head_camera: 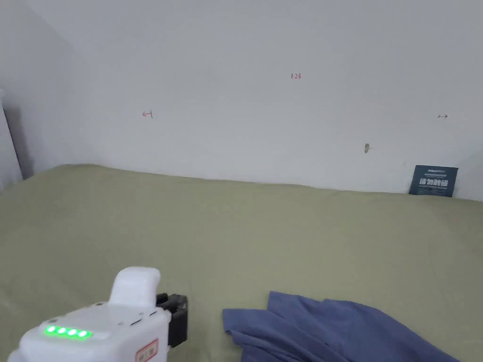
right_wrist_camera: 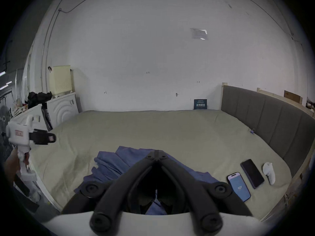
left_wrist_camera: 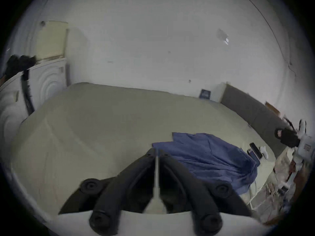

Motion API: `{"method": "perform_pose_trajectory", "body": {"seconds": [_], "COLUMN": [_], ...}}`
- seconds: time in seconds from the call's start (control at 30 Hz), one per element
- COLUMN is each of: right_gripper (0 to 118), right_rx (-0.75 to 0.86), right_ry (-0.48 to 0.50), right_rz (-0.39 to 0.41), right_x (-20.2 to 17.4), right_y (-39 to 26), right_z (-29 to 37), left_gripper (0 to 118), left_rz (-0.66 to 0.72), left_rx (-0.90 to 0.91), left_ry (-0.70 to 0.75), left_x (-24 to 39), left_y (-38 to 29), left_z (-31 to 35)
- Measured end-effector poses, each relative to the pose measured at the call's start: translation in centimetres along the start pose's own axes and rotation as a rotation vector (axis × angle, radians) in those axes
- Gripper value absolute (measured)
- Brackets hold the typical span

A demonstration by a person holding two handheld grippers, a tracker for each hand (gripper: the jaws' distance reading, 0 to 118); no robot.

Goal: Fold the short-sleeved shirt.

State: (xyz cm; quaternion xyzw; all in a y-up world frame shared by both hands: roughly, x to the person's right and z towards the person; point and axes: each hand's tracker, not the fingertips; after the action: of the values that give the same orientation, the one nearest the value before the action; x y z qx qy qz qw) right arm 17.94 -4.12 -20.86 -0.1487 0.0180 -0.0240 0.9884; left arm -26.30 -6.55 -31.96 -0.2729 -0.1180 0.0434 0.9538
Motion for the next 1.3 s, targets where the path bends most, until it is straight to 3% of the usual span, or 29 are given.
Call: {"method": "perform_pose_trajectory", "body": {"seconds": [0.07,0.1,0.17,0.4,0.5,0.57,0.63,0.67,0.7,0.73,0.77,0.8,0.83,0.87,0.9,0.93,1.07,1.1,1.13,1.17,1.2,1.3], "right_gripper": [0,0,0,0,0,0,0,0,0,1,9,35,89,113,117,117,116,110,71,13,2,2], "right_rx": [-0.008,-0.013,-0.026,-0.108,-0.138,-0.150,-0.173,-0.181,-0.200,-0.221,-0.247,-0.274,-0.312,-0.364,-0.414,-0.442,-0.670,-0.721,-0.757,-0.762,-0.753,-0.659], "right_ry": [-0.027,-0.043,-0.064,-0.173,-0.198,-0.204,-0.212,-0.217,-0.216,-0.218,-0.209,-0.187,-0.166,-0.136,-0.111,-0.044,-0.082,-0.119,-0.128,-0.140,-0.164,-0.141], "right_rz": [0.006,0.006,0.001,-0.004,-0.030,-0.048,-0.061,-0.064,-0.082,-0.106,-0.139,-0.169,-0.191,-0.219,-0.236,-0.248,-0.297,-0.286,-0.276,-0.264,-0.244,-0.247], "right_x": [0.9,1.6,2.7,5.8,6.6,7.0,7.2,7.3,7.8,8.2,8.7,9.4,9.9,10.5,11.1,11.5,13.5,13.8,13.8,13.7,13.4,12.4], "right_y": [0.1,0.0,-0.2,-2.2,-3.1,-3.5,-3.8,-3.9,-4.1,-4.2,-4.3,-4.4,-4.6,-5.1,-5.6,-6.2,-9.9,-11.0,-11.5,-11.8,-11.6,-10.7], "right_z": [0.2,0.4,0.9,2.7,3.0,3.0,2.8,2.6,2.3,1.9,1.3,0.5,-0.5,-1.8,-3.1,-4.1,-9.9,-10.9,-11.4,-11.5,-11.5,-10.2], "left_gripper": [90,107,109,108,108,101,85,85,62,17,2,2,2,2,2,2,2,2,2,2,2,2], "left_rz": [-0.059,-0.100,-0.126,-0.249,-0.210,-0.170,-0.166,-0.174,-0.184,-0.172,-0.123,-0.106,-0.125,-0.155,-0.188,-0.189,-0.164,-0.147,-0.134,-0.118,-0.102,-0.076], "left_rx": [-0.077,-0.149,-0.225,-0.474,-0.535,-0.564,-0.473,-0.454,-0.445,-0.448,-0.458,-0.457,-0.473,-0.481,-0.469,-0.467,-0.477,-0.477,-0.476,-0.475,-0.473,-0.450], "left_ry": [-0.055,-0.060,-0.118,-0.081,-0.091,-0.090,-0.052,-0.039,-0.030,-0.057,-0.162,-0.183,-0.167,-0.151,-0.144,-0.150,-0.152,-0.158,-0.163,-0.166,-0.170,-0.184], "left_x": [-0.2,0.2,0.2,1.7,1.9,1.6,2.0,2.1,2.2,1.9,1.8,1.8,1.8,2.0,2.1,2.2,2.0,1.6,1.6,1.5,1.4,1.1], "left_y": [1.2,1.7,2.1,0.9,-0.6,-1.4,-1.6,-1.5,-1.4,-1.3,-1.3,-1.4,-1.2,-1.3,-1.4,-1.5,-1.5,-1.4,-1.4,-1.4,-1.4,-1.2], "left_z": [-5.1,-7.9,-12.8,-25.4,-27.9,-28.7,-27.2,-26.6,-25.3,-24.8,-24.2,-23.7,-23.5,-23.1,-22.8,-22.5,-22.1,-22.3,-22.3,-22.1,-22.0,-21.7]}}
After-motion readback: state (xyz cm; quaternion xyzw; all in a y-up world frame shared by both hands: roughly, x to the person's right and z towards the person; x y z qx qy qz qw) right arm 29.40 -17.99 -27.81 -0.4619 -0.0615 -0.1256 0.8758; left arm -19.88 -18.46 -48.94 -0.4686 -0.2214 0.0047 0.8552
